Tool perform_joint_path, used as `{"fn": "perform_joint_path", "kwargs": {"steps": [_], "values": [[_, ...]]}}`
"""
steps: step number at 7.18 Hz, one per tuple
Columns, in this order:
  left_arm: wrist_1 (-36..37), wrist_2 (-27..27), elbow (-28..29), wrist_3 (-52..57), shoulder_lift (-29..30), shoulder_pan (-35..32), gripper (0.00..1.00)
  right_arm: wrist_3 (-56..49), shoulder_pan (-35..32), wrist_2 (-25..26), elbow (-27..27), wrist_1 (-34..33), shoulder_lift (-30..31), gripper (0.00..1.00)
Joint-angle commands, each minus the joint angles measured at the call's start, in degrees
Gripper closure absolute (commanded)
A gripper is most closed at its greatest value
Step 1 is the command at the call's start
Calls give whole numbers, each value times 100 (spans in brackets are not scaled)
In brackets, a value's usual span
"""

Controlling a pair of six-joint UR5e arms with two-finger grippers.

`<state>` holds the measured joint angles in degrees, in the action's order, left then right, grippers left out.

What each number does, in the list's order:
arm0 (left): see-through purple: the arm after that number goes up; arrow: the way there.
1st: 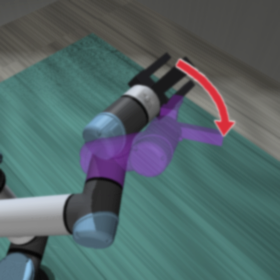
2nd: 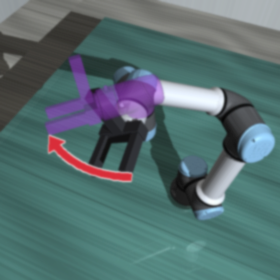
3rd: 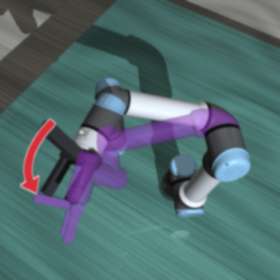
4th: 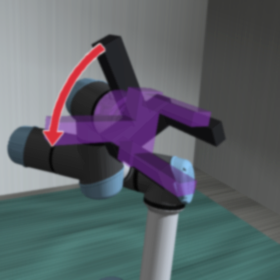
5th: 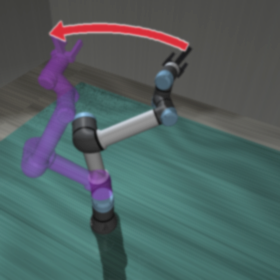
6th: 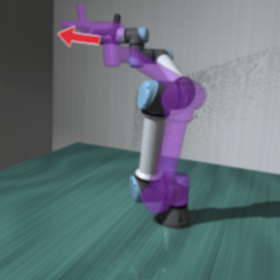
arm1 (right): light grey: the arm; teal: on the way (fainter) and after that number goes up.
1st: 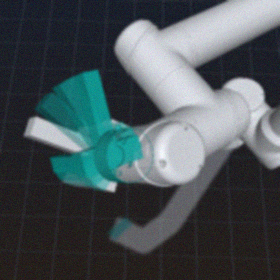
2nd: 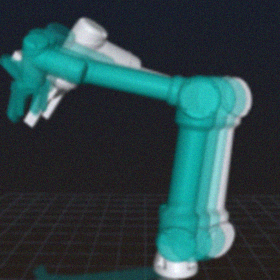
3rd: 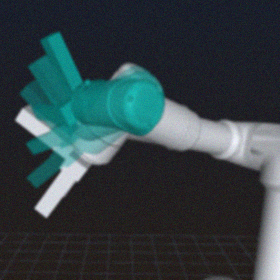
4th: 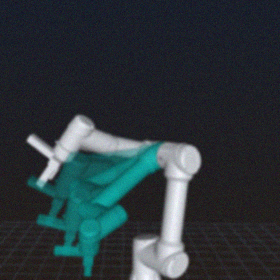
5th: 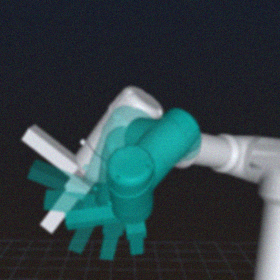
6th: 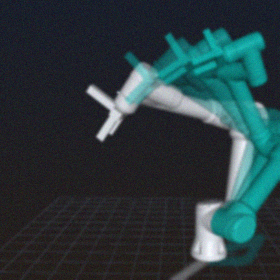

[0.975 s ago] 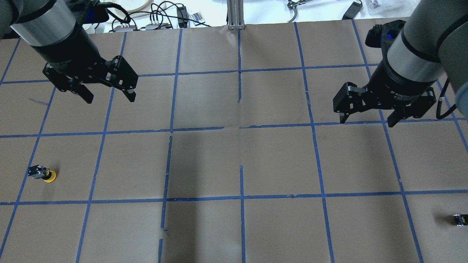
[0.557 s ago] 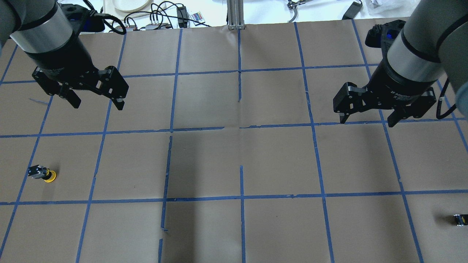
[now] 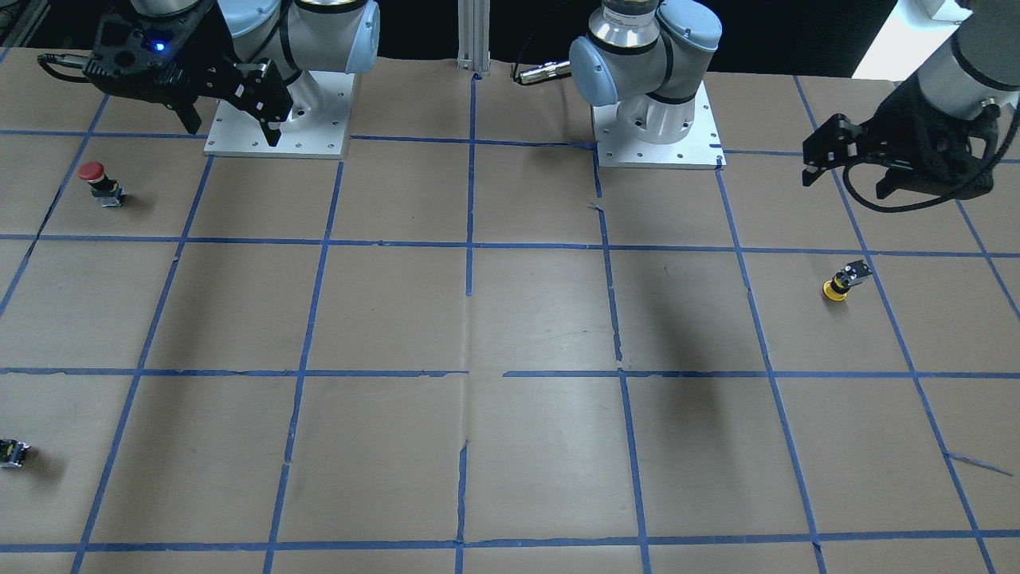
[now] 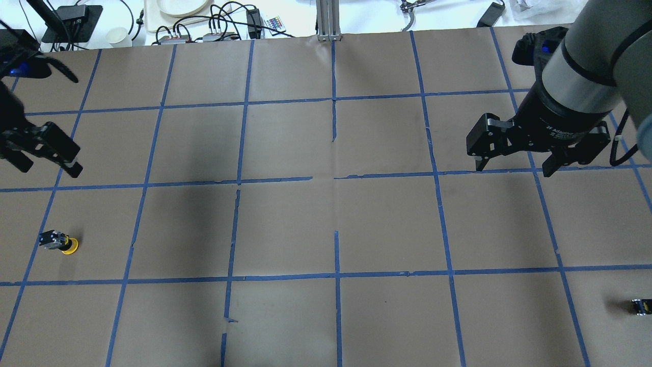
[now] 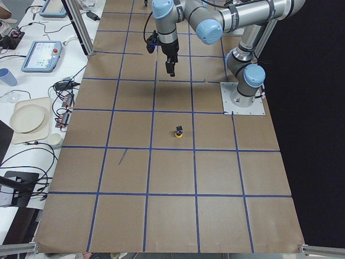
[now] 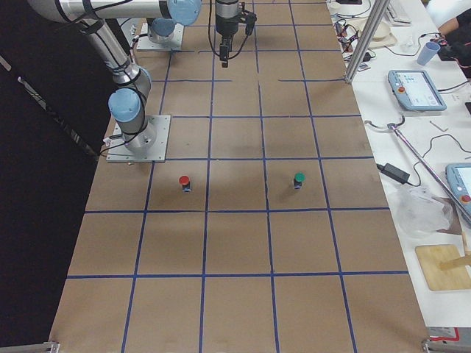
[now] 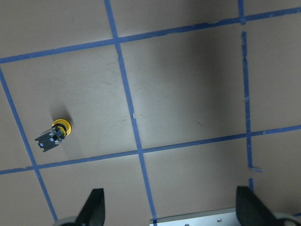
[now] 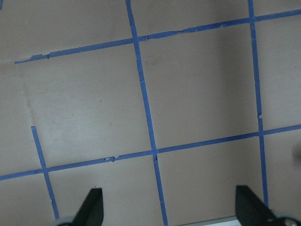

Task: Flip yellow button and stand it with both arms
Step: 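Move the left gripper down toward the yellow-capped button lying on its side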

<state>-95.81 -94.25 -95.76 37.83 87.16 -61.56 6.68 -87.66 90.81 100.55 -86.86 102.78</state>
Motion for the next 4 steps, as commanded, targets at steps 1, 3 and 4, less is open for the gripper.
{"fn": "perform_joint_path", "kwargs": {"steps": [1, 3, 4], "values": [[1293, 21, -878, 1126, 99, 1168, 4, -26, 3, 7, 0, -6, 5, 0], [2955, 317, -1950, 1735, 151, 1829, 4, -18, 3, 16, 0, -6, 5, 0], [3423, 381, -2130, 1676, 430, 1980, 4, -9, 3, 7, 0, -6, 5, 0]]}}
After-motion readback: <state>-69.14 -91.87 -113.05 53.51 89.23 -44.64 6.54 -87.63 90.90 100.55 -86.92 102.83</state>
